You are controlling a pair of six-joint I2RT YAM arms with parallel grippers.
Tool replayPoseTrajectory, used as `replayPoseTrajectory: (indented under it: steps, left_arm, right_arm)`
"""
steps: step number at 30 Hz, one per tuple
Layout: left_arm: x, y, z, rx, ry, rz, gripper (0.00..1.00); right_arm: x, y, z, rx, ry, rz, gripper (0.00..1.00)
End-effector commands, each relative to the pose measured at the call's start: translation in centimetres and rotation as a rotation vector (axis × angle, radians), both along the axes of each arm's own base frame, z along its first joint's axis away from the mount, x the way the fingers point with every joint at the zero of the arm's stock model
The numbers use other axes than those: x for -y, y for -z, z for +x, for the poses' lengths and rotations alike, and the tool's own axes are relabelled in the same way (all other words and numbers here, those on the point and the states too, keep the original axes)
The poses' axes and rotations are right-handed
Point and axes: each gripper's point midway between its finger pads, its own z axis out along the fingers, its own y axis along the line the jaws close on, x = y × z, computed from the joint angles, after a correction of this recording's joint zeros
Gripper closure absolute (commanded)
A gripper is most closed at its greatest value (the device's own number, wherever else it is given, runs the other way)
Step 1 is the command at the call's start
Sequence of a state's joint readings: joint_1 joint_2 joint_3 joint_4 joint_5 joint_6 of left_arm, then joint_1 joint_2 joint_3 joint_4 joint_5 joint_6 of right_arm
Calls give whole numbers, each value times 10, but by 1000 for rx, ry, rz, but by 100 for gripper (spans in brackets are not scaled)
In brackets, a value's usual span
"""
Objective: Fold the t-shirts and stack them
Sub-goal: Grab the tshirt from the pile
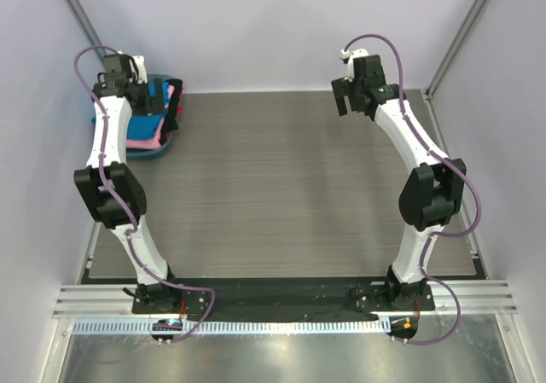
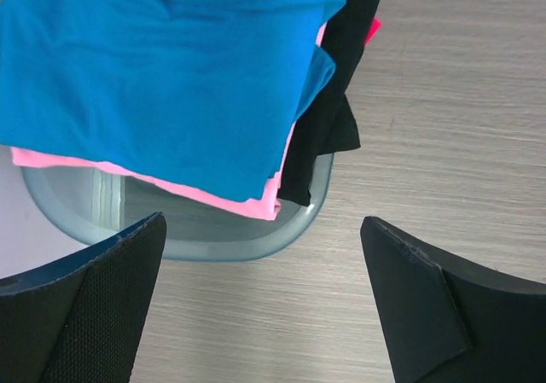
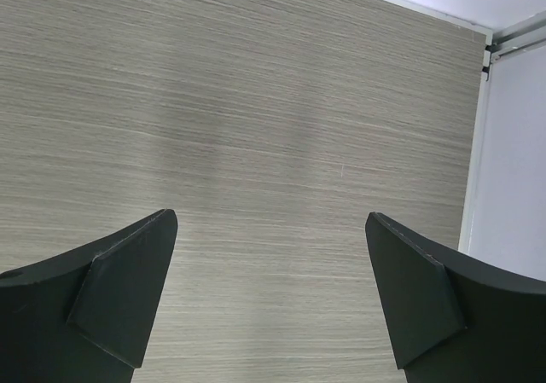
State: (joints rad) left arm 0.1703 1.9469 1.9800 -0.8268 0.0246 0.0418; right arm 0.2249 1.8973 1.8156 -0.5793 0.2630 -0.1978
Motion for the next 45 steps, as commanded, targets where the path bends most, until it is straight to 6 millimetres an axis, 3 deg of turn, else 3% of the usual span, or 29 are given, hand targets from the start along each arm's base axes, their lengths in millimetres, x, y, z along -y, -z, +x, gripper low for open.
replayPoseTrajectory:
  steps: [1, 4, 5, 8, 18, 22, 24, 26, 29, 33, 34, 36, 37, 40, 41, 42, 43, 45]
  left_arm:
    - [-4, -14, 10, 30, 11, 38, 5]
    - [-17, -1, 18, -5, -12, 115, 17]
    - [-17, 4, 20, -13, -7, 129, 28]
    - [-23, 21, 27, -74, -4, 163, 43]
    - [-19, 65, 36, -175, 28, 168, 39]
    - [-23, 78, 38, -202, 19, 180, 48]
    - [-25, 81, 40, -201, 10, 186, 70]
    - [-26, 80, 41, -196, 0, 191, 99]
    - [-28, 68, 43, -166, -15, 197, 100]
    - [-23, 18, 43, -56, -33, 179, 100]
    - [-21, -17, 41, 21, -38, 184, 100]
    - [-12, -60, 41, 131, -17, 178, 100]
    - [-6, -97, 37, 214, 0, 179, 100]
    - [23, -150, 31, 345, 86, 144, 100]
    - [42, -180, 24, 413, 133, 148, 100]
    - [58, -195, 21, 454, 182, 141, 100]
    - [91, -215, 14, 509, 267, 169, 100]
    - [124, -230, 4, 547, 365, 206, 100]
  right_arm:
    - [-5, -11, 3, 29, -14, 24, 1]
    - [-4, -2, -1, 3, -41, -11, 1]
    - [-4, 1, -2, -5, -49, -18, 1]
    - [-3, 4, -3, -16, -49, -26, 1]
    - [-2, 13, -4, -36, -54, -33, 1]
    - [-4, 17, -3, -42, -57, -28, 1]
    - [-3, 19, -3, -46, -53, -29, 1]
    - [-3, 20, -3, -48, -53, -32, 1]
    - [-3, 22, -3, -52, -53, -35, 0]
    - [-3, 25, -2, -60, -52, -35, 0]
    - [-3, 26, -2, -61, -53, -34, 1]
    - [-4, 27, -2, -62, -54, -30, 1]
    - [-4, 28, -1, -64, -53, -33, 1]
    - [-2, 24, 2, -53, -45, -36, 1]
    - [-2, 20, 5, -40, -41, -40, 1]
    - [0, 17, 7, -28, -29, -46, 1]
    - [7, 8, 12, 7, 10, -59, 1]
    - [17, -1, 19, 37, 47, -67, 1]
